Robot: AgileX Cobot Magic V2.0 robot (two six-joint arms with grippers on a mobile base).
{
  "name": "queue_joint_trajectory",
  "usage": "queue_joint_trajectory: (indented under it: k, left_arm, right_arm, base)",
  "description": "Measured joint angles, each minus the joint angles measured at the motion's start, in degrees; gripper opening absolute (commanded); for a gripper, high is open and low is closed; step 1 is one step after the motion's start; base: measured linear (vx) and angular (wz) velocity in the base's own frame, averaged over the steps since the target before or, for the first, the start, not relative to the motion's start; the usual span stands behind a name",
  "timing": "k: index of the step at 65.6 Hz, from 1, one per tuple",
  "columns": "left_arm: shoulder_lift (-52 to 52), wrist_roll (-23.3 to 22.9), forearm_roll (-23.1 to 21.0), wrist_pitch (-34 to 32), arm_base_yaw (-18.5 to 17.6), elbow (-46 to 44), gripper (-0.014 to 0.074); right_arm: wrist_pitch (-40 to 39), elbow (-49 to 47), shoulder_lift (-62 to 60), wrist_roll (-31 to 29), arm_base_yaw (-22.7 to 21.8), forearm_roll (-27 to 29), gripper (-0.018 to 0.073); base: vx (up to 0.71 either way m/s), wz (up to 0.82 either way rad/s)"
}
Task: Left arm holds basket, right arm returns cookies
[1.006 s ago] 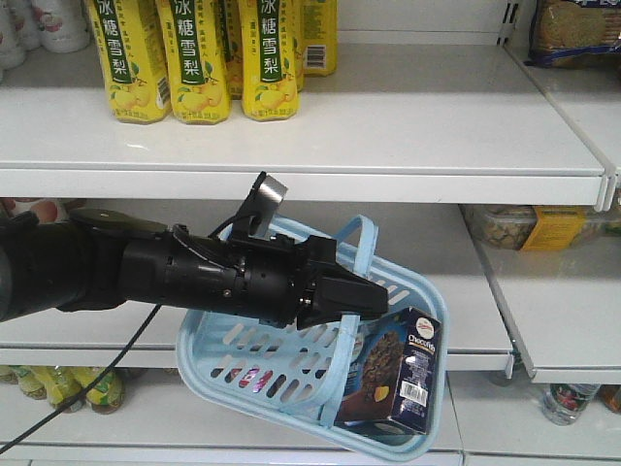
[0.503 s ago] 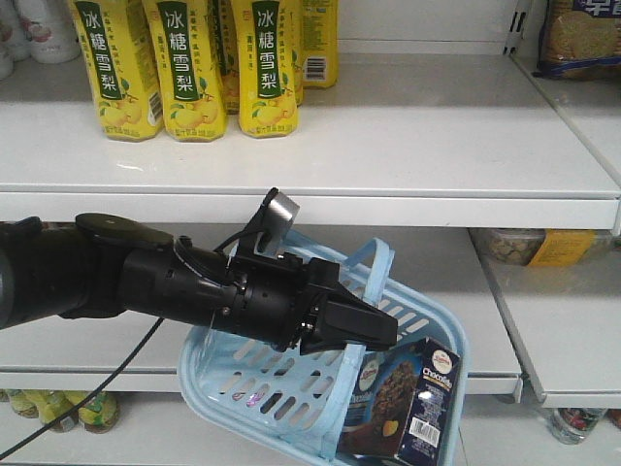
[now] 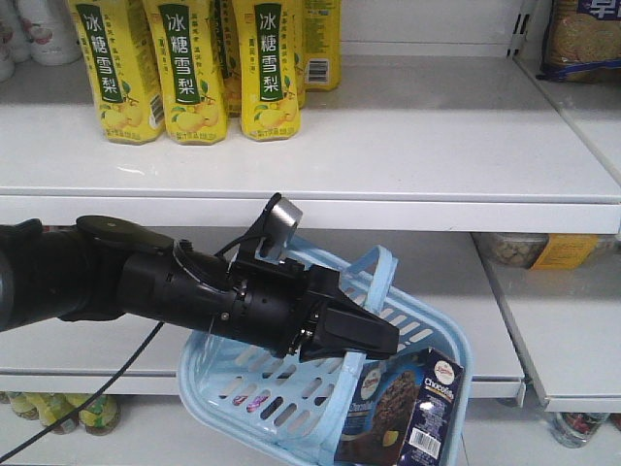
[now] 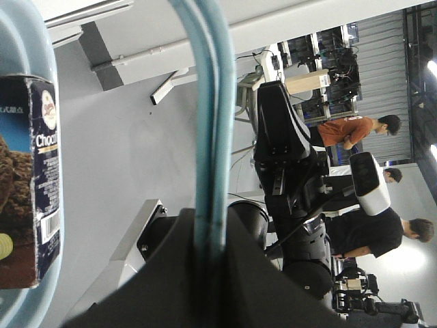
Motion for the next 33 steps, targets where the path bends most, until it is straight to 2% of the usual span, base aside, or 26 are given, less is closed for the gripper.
queue_joint_trajectory:
  k: [33]
  left_arm:
    - [0.0, 0.0, -0.05, -0.17, 0.0, 0.0, -0.0003]
  right_arm:
    - [0.0, 0.0, 0.0, 0.0, 0.0, 0.0, -0.0006]
  base:
    - [0.0, 0.0]
